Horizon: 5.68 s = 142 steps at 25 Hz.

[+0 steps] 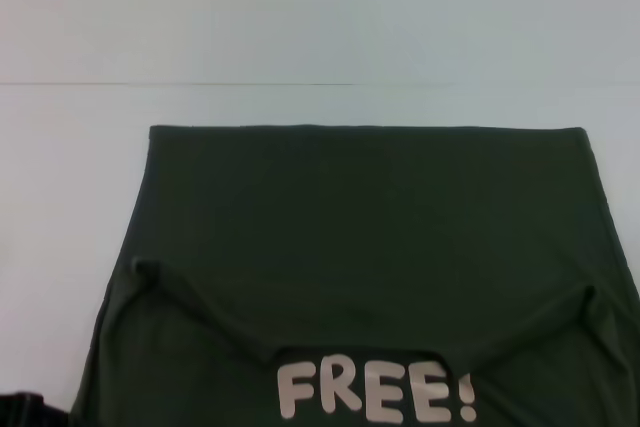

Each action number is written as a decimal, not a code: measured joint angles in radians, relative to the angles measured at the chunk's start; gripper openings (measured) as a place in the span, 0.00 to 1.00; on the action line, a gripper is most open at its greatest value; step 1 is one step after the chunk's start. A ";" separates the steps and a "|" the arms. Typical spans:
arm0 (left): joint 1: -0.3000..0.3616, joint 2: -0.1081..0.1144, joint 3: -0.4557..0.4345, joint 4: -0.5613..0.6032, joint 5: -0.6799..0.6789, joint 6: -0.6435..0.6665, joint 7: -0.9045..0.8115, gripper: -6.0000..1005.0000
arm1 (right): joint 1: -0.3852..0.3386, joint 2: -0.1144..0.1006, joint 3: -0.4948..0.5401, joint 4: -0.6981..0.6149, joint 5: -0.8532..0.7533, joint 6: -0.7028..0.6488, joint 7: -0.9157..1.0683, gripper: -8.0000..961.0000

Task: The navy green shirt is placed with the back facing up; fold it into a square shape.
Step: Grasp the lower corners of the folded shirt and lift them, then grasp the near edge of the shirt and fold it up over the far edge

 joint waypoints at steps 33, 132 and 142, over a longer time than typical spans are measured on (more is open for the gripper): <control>-0.127 0.014 -0.303 -0.118 -0.250 -0.216 0.034 0.03 | -0.024 -0.058 0.506 0.156 0.255 0.178 0.037 0.05; -0.177 -0.179 0.056 -0.239 -0.507 -1.034 0.295 0.67 | 0.064 0.088 0.415 0.227 0.516 0.746 -0.015 0.05; -0.184 -0.174 0.082 -0.250 -0.506 -1.018 0.289 0.67 | 0.064 0.089 0.415 0.227 0.515 0.744 -0.015 0.05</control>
